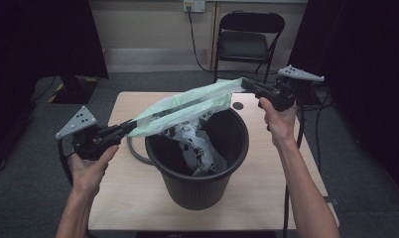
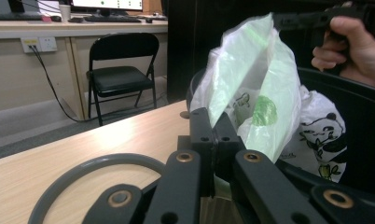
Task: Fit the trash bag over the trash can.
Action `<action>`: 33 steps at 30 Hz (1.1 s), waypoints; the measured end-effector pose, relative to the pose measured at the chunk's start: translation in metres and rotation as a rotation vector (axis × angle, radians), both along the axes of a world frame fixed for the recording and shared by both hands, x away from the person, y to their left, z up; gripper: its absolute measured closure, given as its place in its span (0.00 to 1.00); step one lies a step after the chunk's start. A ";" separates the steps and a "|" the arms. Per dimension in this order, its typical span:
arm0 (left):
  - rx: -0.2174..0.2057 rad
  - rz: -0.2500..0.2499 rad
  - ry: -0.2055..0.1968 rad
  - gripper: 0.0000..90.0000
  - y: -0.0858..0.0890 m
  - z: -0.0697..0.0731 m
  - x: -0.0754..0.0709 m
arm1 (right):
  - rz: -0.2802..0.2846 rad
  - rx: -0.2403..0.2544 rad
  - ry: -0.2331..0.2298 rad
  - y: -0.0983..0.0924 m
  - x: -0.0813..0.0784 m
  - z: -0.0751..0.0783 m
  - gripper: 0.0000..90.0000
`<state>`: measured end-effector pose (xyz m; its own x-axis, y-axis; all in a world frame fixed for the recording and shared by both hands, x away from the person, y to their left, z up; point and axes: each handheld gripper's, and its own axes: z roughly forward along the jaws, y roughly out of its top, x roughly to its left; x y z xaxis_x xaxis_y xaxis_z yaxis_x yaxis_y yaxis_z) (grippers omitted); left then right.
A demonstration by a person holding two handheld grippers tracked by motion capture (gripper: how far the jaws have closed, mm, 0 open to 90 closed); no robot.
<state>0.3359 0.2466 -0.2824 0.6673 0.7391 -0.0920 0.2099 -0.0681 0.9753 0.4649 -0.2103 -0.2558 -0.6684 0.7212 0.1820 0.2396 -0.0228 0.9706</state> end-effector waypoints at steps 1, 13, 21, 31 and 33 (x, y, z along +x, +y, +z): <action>0.005 -0.011 -0.009 1.00 -0.001 0.000 0.000 | -0.003 -0.016 0.003 0.001 0.001 -0.001 0.98; -0.032 -0.037 -0.010 0.86 -0.019 0.013 0.010 | 0.157 -0.015 -0.038 0.018 -0.019 0.004 0.81; -0.009 -0.087 -0.003 1.00 -0.021 0.003 0.017 | 0.170 -0.034 -0.056 0.026 -0.010 0.011 0.47; 0.009 0.017 0.081 1.00 -0.013 -0.007 0.045 | 0.179 -0.038 0.068 0.044 0.030 -0.007 1.00; 0.028 0.066 0.109 1.00 -0.010 -0.014 0.052 | 0.175 -0.055 0.124 0.044 0.044 -0.014 1.00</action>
